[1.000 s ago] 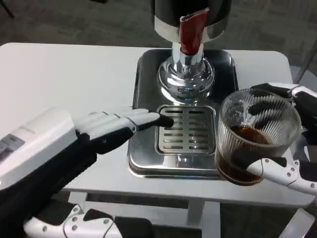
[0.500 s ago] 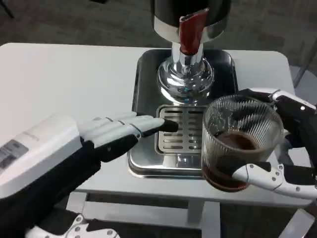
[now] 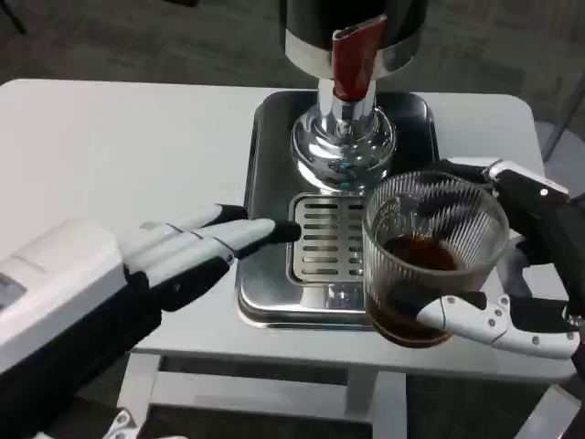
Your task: Grasp the cup under the faucet to collect the drink, then remove the cup.
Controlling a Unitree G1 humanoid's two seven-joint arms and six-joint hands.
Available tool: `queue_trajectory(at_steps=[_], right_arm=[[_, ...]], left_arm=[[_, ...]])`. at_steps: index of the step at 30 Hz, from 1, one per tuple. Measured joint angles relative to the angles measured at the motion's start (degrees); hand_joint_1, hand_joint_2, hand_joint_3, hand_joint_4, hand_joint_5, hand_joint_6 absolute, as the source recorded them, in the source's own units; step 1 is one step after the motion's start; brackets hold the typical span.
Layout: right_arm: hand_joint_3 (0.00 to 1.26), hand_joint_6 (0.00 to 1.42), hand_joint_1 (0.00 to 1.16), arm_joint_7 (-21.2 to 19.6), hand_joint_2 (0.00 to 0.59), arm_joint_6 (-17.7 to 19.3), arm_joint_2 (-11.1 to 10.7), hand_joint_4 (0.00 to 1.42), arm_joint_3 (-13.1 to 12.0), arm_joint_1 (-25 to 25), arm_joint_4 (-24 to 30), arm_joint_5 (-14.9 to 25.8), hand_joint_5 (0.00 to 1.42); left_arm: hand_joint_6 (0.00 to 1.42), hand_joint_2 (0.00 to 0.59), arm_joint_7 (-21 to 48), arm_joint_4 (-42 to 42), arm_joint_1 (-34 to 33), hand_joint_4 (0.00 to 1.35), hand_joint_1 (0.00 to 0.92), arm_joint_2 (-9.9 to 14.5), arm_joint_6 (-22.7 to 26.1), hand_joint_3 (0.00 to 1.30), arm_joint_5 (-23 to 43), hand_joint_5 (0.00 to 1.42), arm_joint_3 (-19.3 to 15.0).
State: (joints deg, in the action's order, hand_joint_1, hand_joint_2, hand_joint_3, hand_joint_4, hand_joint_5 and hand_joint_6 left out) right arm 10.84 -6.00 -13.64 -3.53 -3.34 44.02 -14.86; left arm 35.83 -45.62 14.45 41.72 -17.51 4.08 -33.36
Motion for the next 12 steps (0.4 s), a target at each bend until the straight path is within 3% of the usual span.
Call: queue_trajectory(at_steps=[12], right_arm=[[1.03, 1.42, 0.83, 0.0, 0.204, -0.7, -0.01, 1.17, 0.34, 0.64, -0.22, -0.75, 1.41]], left_arm=[[0.14, 0.066, 0.55, 0.19, 0.96, 0.0, 0.0, 0.0, -0.82, 0.08, -0.27, 0.0, -0.8]])
